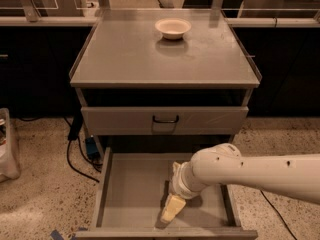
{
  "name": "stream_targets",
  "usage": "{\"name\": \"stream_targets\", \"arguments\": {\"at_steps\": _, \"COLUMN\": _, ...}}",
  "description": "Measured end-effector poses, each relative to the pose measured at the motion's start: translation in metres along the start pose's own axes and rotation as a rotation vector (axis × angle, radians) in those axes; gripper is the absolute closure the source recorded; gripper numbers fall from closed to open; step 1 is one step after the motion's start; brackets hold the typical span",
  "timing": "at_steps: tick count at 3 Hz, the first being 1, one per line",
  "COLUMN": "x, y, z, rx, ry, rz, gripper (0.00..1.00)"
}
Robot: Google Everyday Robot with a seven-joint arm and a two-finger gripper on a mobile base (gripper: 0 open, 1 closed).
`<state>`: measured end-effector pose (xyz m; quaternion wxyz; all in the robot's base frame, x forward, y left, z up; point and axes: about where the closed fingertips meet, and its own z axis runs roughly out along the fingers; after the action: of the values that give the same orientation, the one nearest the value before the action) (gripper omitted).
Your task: Pick blue plastic bottle from middle drawer and place on counter
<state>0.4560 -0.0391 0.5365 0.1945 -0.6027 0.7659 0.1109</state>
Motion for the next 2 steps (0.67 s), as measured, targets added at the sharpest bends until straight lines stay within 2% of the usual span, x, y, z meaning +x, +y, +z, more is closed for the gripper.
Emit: {"name": "stream_targets", "arguments": {"at_steps": 2, "x": 0.008, "y": -0.039, "z": 0.037, "rx": 0.022, "ry": 0.027, "rz": -0.020, "gripper": 0.00}}
